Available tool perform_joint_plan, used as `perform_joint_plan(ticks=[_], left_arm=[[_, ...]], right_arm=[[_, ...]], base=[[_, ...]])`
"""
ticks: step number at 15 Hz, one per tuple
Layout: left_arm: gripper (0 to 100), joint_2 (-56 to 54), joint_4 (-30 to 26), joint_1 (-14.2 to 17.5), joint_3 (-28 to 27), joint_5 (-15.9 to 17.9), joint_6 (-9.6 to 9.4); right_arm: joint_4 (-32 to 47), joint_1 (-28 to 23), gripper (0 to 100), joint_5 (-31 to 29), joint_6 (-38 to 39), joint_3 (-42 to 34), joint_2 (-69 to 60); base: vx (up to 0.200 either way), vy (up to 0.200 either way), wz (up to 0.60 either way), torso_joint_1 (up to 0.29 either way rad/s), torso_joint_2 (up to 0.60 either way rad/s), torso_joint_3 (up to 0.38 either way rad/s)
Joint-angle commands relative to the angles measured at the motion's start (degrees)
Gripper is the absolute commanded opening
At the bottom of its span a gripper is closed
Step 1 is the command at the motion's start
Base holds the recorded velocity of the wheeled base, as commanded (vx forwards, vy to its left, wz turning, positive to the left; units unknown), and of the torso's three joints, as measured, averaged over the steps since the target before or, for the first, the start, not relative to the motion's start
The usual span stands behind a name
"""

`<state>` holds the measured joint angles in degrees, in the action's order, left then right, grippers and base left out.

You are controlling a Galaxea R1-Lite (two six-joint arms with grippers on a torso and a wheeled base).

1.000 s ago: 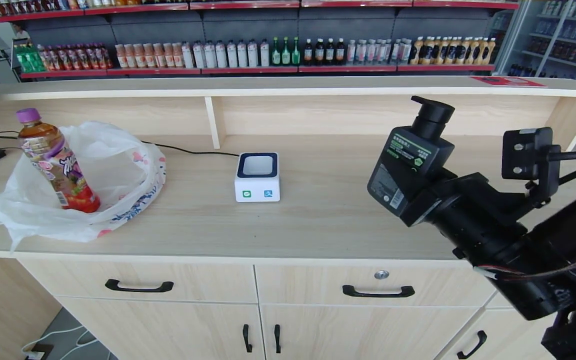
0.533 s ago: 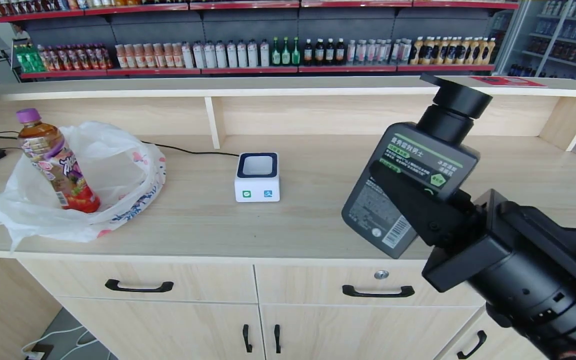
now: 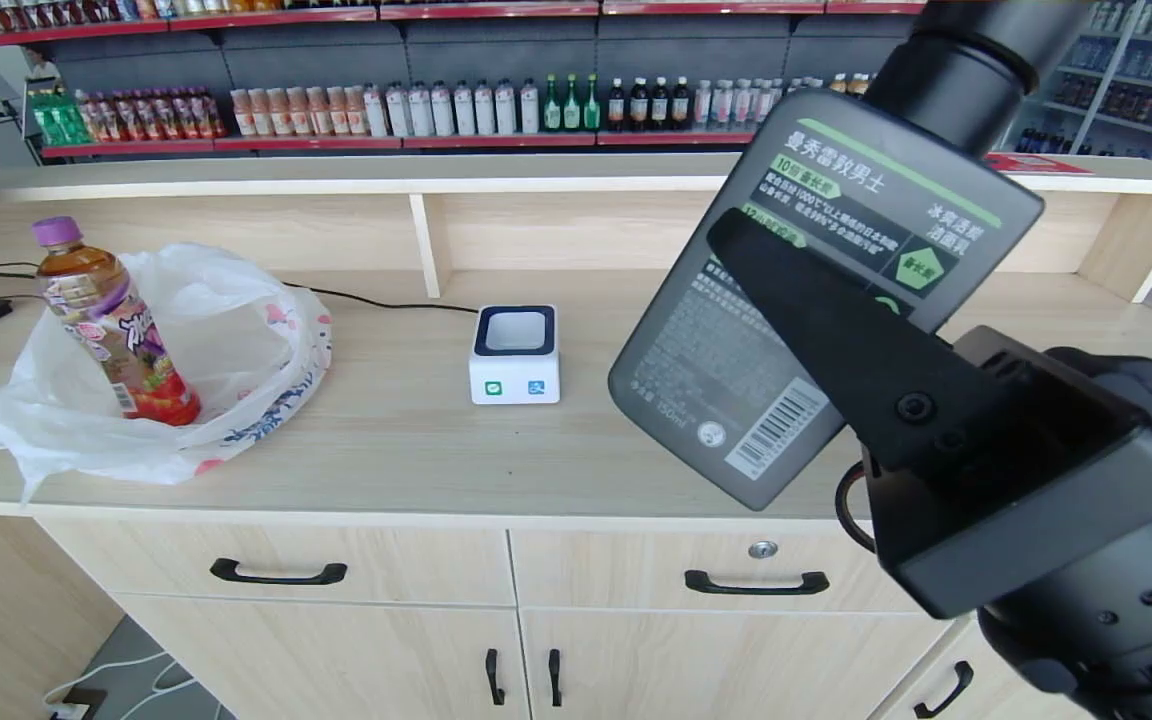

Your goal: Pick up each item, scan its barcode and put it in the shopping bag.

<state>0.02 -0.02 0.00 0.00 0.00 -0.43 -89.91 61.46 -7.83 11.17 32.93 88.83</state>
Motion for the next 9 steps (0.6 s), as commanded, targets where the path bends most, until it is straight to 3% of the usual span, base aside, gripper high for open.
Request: perform_joint_plan(ticks=[1, 9], left_arm=[[100, 0.06, 0.02, 0.00, 0.00, 0.00, 0.08], [100, -0.02, 0.02, 0.09, 0.00, 0.00, 0.08]], right_arm=[[-0.09, 1.20, 0, 0.00, 0.08, 1.70, 0.99], [-0.09, 4.01, 0, 0.00, 2.10, 5.13, 2.13]], base=[[0.000, 0.000, 0.00, 0.000, 0.00, 0.000], [0.000, 0.000, 0.00, 0.000, 0.00, 0.000]])
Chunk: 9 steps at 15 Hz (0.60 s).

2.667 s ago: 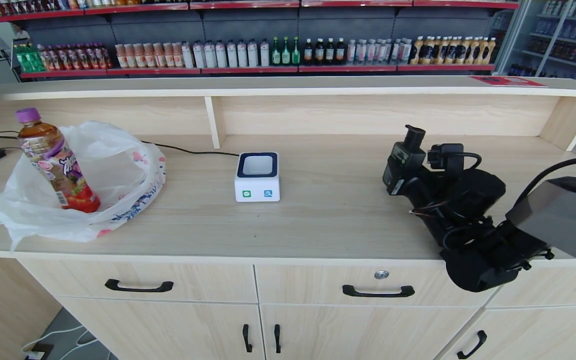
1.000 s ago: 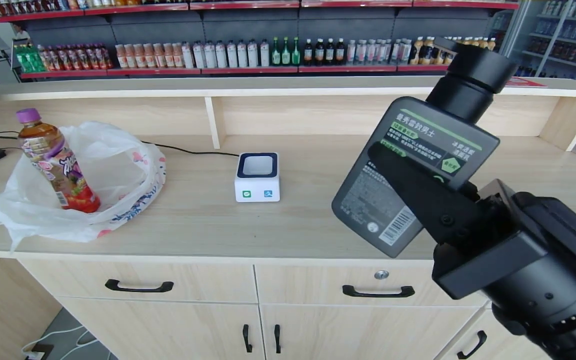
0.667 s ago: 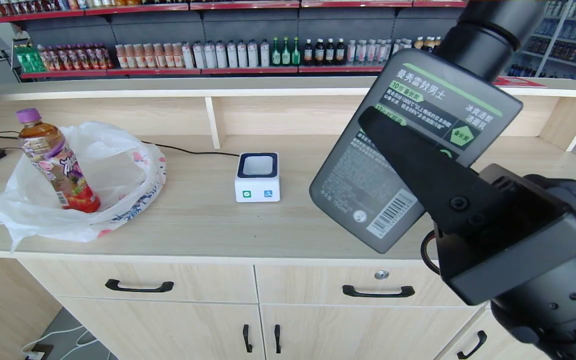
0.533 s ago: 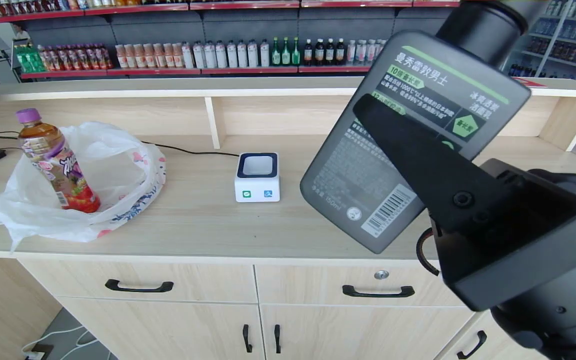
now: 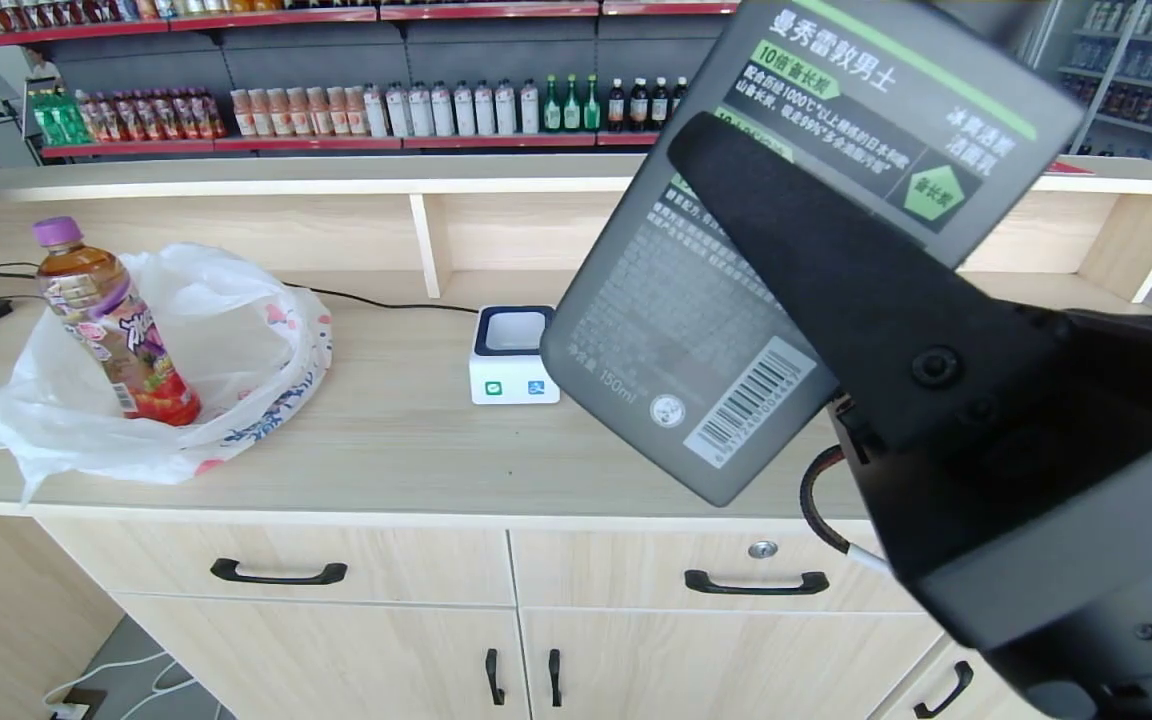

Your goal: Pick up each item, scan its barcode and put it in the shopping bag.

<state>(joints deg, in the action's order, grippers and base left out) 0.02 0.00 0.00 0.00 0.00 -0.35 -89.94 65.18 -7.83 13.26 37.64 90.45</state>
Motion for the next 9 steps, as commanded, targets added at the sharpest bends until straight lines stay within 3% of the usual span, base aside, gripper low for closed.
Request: perform_joint_plan(ticks=[1, 8, 9], left_arm=[[100, 0.06, -0.09, 0.09, 0.00, 0.00, 0.00], [100, 0.06, 0.00, 0.09, 0.00, 0.00, 0.00], [100, 0.06, 0.00, 0.00, 0.00, 0.00, 0.00]], right_arm=[[-0.06, 0.47, 0, 0.00, 0.01, 0.41, 0.51], [-0.06, 0.38, 0, 0.00, -0.26, 0.59, 1.48], [-0.06, -1.64, 0, 0.00, -1.40, 1.29, 2.18]], base=[[0.000, 0.000, 0.00, 0.000, 0.00, 0.000], [0.000, 0.000, 0.00, 0.000, 0.00, 0.000], [0.000, 0.000, 0.00, 0.000, 0.00, 0.000]])
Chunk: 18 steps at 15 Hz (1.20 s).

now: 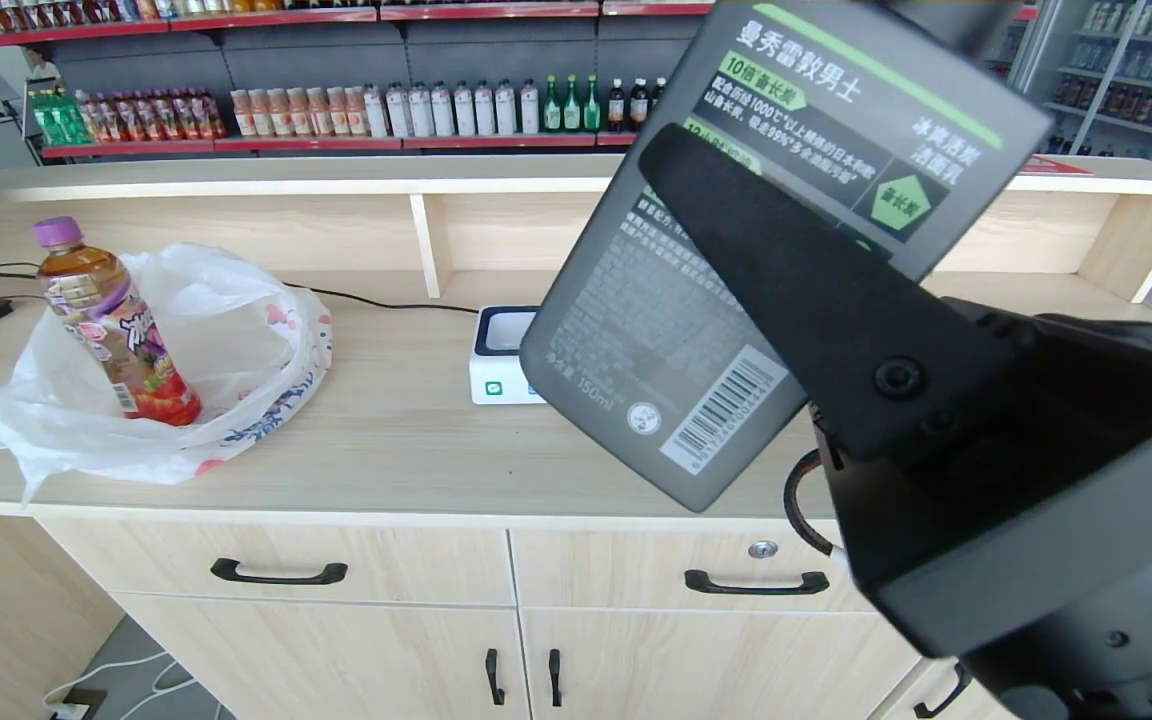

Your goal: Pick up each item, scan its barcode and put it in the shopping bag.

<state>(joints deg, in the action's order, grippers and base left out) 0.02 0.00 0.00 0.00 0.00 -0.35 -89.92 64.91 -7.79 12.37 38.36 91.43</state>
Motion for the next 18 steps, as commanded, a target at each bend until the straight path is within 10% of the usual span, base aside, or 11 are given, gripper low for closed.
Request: perform_joint_plan(ticks=[1, 8, 18], left_arm=[[100, 0.06, 0.00, 0.00, 0.00, 0.00, 0.00], [100, 0.06, 0.00, 0.00, 0.00, 0.00, 0.00], [100, 0.06, 0.00, 0.00, 0.00, 0.00, 0.00]], right_arm=[[-0.08, -5.85, 0, 0.06, -1.83, 1.98, 2.44], [-0.08, -28.62, 0, 1.37, -11.14, -5.23, 7.27], [-0.08, -34.86, 0, 1.29, -11.14, -7.07, 8.24]], base=[[0.000, 0.000, 0.00, 0.000, 0.00, 0.000], [0.000, 0.000, 0.00, 0.000, 0.00, 0.000], [-0.060, 0.000, 0.00, 0.004, 0.00, 0.001]])
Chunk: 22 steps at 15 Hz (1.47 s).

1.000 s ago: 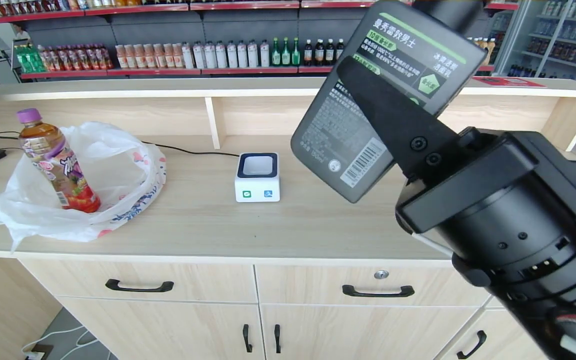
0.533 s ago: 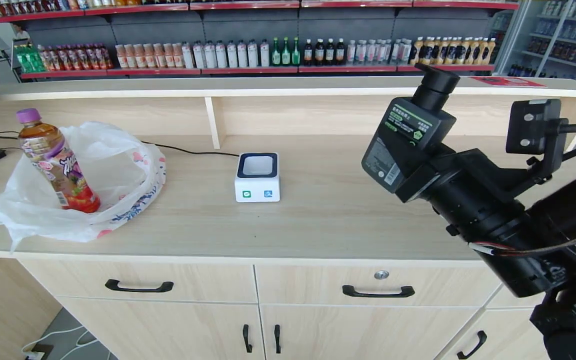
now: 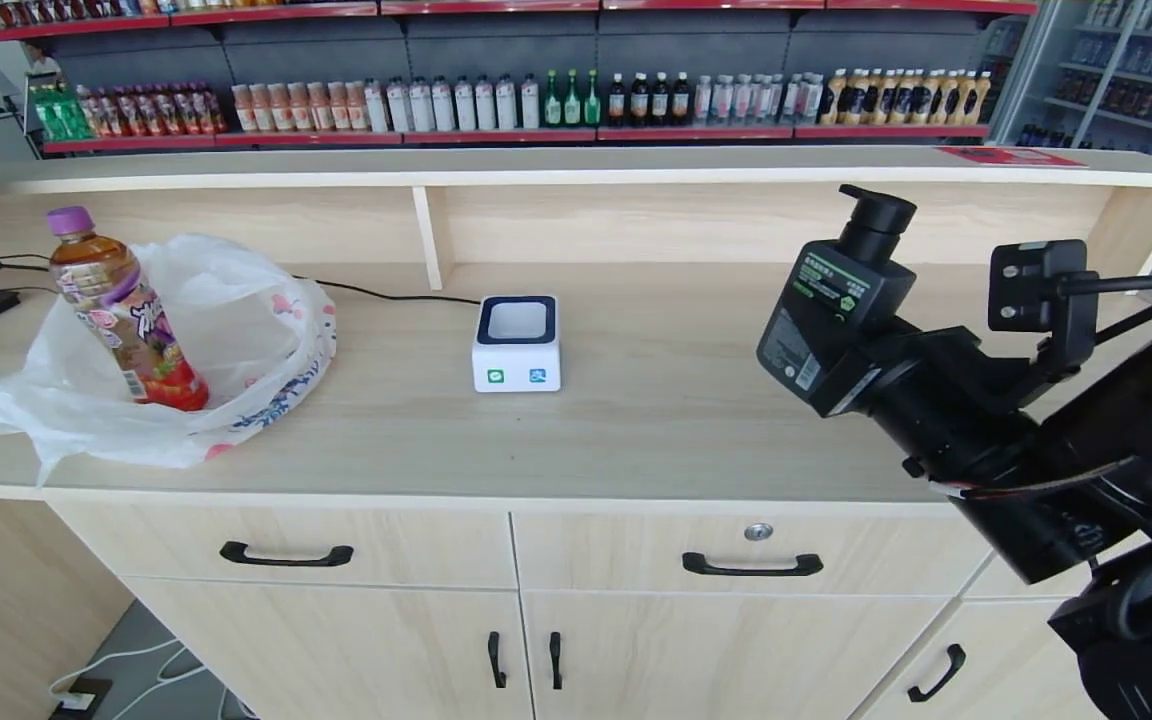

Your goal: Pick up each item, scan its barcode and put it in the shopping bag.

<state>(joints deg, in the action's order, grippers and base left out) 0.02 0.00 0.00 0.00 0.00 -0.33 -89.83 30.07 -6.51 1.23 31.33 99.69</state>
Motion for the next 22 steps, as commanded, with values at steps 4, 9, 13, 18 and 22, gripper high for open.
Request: perform_joint_plan(ticks=[4, 9, 13, 18, 22], left_arm=[[100, 0.06, 0.00, 0.09, 0.00, 0.00, -0.02], [100, 0.06, 0.00, 0.09, 0.00, 0.00, 0.07], [100, 0.06, 0.00, 0.09, 0.00, 0.00, 0.07], [100, 0.06, 0.00, 0.00, 0.00, 0.00, 0.07], [100, 0.06, 0.00, 0.00, 0.00, 0.00, 0.15]], right_arm=[[-0.17, -0.02, 0, 0.01, 0.09, 0.40, 0.15], [-0.17, -0.02, 0, 0.01, 0.18, 0.75, 0.06], [-0.17, -0.02, 0, 0.01, 0.53, 1.63, 1.12], [-0.17, -0.02, 0, 0.01, 0.53, 1.63, 1.20], [-0.17, -0.02, 0, 0.01, 0.61, 2.33, 1.29]], base=[[0.000, 0.100, 0.00, 0.000, 0.00, 0.007], [0.000, 0.200, 0.00, 0.007, 0.01, 0.001], [0.000, 0.200, 0.00, 0.005, 0.00, 0.001], [0.000, 0.200, 0.00, 0.000, 0.00, 0.003], [0.000, 0.200, 0.00, 0.000, 0.00, 0.004]])
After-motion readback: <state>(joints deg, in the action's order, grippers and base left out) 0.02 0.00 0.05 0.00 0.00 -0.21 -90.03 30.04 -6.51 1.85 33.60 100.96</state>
